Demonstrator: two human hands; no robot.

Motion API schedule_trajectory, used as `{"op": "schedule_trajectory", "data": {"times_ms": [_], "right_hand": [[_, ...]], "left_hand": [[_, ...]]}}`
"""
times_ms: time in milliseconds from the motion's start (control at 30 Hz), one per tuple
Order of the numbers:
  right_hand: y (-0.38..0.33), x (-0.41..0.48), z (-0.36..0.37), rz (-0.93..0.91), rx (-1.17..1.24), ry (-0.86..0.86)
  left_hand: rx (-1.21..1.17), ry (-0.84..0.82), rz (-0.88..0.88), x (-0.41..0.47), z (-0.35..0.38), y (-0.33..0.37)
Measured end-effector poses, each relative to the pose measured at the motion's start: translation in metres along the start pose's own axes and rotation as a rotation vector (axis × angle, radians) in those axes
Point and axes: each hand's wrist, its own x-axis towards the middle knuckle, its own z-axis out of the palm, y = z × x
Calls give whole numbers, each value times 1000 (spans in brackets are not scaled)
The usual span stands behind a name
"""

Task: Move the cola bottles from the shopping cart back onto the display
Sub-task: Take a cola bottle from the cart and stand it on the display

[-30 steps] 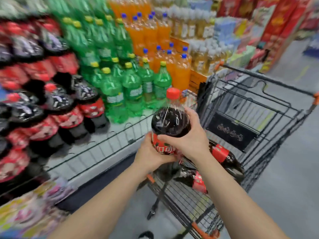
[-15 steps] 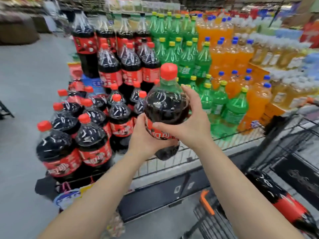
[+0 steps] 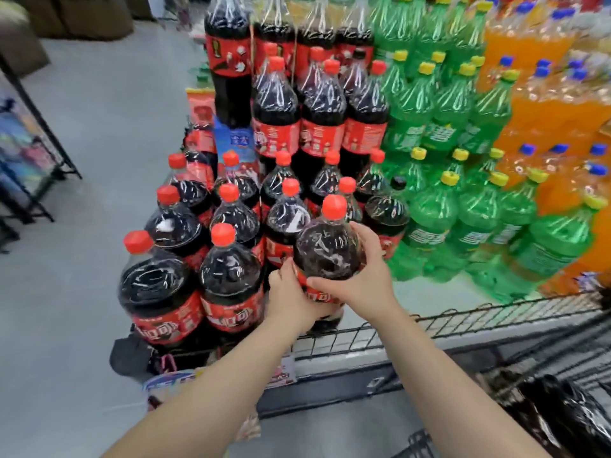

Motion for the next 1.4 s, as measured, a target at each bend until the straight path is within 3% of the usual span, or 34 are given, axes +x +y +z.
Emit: {"op": "schedule_trajectory", "data": {"times_ms": [167, 300, 400, 533, 733, 933, 1100, 1400], "right_hand": [[25, 9, 15, -9, 38, -137], [42, 11, 20, -21, 104, -195], [48, 13, 16, -21, 171, -227], [62, 21, -2, 65, 236, -442], [86, 28, -4, 296, -88, -718], [79, 23, 9, 245, -150, -685], [73, 27, 31, 256, -45, -745], [76, 14, 35, 351, 23, -729]], "left_hand": [[78, -54, -84, -10, -4, -14], [34, 6, -162, -10, 5, -28], [-36, 117, -106, -17, 6, -17], [-71, 253, 34, -20, -9, 22], [13, 322, 80, -6, -8, 50], [62, 433, 12, -3, -12, 50], [131, 472, 1, -4, -32, 43], [172, 365, 107, -6, -51, 36]]}}
